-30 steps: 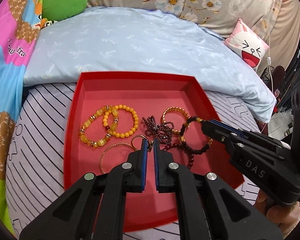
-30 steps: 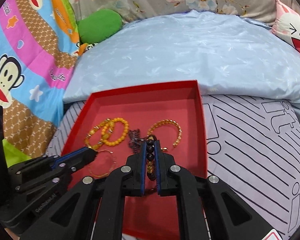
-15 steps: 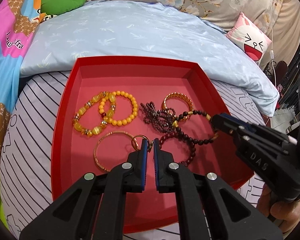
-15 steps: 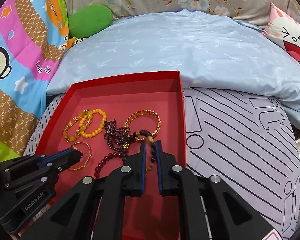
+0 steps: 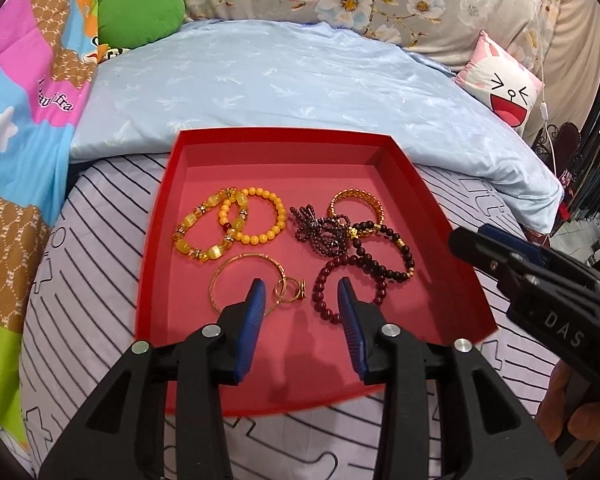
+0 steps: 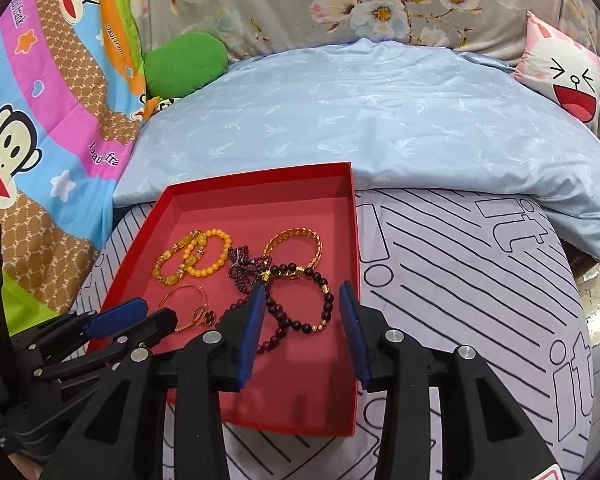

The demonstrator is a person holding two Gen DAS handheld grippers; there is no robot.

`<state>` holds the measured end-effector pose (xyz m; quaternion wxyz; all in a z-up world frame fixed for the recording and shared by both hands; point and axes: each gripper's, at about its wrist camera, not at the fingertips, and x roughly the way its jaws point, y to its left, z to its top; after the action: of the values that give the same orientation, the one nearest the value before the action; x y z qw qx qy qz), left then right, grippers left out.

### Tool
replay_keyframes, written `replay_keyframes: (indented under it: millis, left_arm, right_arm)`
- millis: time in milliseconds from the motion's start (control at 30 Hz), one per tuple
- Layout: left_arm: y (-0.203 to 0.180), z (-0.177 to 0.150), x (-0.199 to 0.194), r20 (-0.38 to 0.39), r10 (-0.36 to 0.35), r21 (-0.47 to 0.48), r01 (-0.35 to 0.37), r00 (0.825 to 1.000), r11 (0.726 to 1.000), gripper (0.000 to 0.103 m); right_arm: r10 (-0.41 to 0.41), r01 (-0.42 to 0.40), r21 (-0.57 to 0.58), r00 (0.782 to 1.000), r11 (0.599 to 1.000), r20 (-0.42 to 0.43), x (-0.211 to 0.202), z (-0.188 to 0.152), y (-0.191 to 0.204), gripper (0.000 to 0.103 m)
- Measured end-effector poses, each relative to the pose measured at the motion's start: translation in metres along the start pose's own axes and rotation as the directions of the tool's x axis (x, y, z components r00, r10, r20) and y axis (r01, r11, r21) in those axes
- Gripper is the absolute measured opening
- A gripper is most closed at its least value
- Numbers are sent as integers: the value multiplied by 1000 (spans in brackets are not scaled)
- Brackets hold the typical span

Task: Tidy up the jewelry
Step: 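Withdraw both tools from the tray to the two gold hoop earrings, then grasp one gold hoop earring with the right tool while the left tool grasps the other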

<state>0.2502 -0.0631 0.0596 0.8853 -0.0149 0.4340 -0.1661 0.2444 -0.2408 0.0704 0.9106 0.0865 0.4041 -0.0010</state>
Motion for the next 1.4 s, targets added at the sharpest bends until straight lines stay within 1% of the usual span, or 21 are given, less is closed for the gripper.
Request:
replay_keyframes:
  millis: [67,200,367,567,800,1000,1067,1400]
  left_arm:
    - [0,-4,-9,12,0,-3,0,1000,1000,40]
    - [1,-11,-24,23,1,-9,-1,1000,1000,40]
    - [0,-24,-40,31,12,-4,-12,999,1000,40]
    - [0,-45,-53,16,13,-14,-13,1000,1000,41]
    - [-1,-71,-60,-9,23,-12,-23,1000,1000,41]
    - [-5,-89,-63,-24,33,-7,-33,999,999,41]
    - [-6,-96,-64,-26,42,-1,-42,999,999,41]
    - [-9,-120,-65,-53,42,-3,-42,998,999,41]
  right_arm:
    - [7,-7,1,1000,1000,-1,-7,-7,2,39]
    - [22,-22,-2,1000,1000,-7,-19,-20,6,39]
    - [17,-18,-25,1000,1000,-9,-35,-36,12,39]
    - [16,-17,-26,999,1000,-39,-48,-61,12,39]
    - [10,-13,-28,996,1000,-91,-54,-96,9,39]
    - [-12,7,-51,994,999,-110,-58,-120,12,39]
    - [-14,7,-55,993,998,-117,-58,-126,12,39]
    - [-12,4,-52,989,999,-145,-54,-147,8,39]
